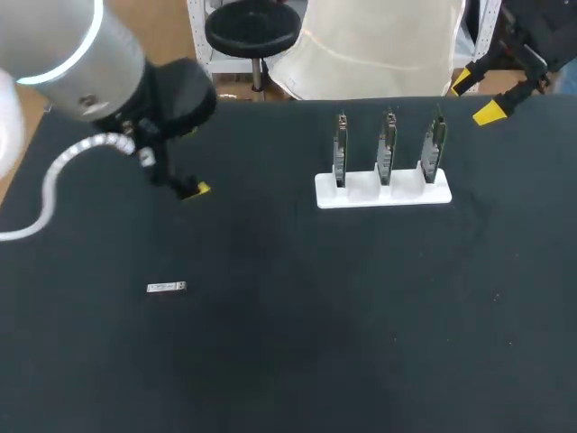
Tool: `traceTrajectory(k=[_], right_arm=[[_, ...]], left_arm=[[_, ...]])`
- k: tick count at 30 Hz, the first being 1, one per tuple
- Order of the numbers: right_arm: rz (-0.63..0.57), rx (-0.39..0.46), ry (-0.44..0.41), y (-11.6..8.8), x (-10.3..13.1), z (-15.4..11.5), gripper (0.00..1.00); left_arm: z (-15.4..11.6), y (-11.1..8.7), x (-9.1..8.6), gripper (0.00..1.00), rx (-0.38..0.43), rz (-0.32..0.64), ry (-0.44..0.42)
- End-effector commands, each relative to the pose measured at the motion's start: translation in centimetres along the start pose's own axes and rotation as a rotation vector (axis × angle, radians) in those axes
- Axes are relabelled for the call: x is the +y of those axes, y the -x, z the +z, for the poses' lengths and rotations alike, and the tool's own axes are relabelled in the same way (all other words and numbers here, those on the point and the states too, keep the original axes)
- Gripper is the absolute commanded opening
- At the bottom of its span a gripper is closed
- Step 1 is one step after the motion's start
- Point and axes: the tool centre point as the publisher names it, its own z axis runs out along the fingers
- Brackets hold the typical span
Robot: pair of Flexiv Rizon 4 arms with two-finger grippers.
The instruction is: Pick up the optical module with the left hand, and insert it into the network port with the right hand.
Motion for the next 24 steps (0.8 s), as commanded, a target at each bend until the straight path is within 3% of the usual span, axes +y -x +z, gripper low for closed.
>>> traceTrajectory(k=[1, 11, 24], right_arm=[[0.0, 0.0, -0.001, 0.0, 0.0, 0.0, 1.0], [0.0, 0.0, -0.001, 0.0, 0.0, 0.0, 1.0], [0.0, 0.0, -0.001, 0.0, 0.0, 0.0, 1.0]], left_arm=[[-1.9, -2.6, -1.8, 1.0, 0.055, -0.019, 0.02], [0.4, -6.5, -5.1, 1.0, 0.226, 0.065, -0.069], [3.2, -8.8, -7.5, 1.0, 0.244, 0.034, -0.156]])
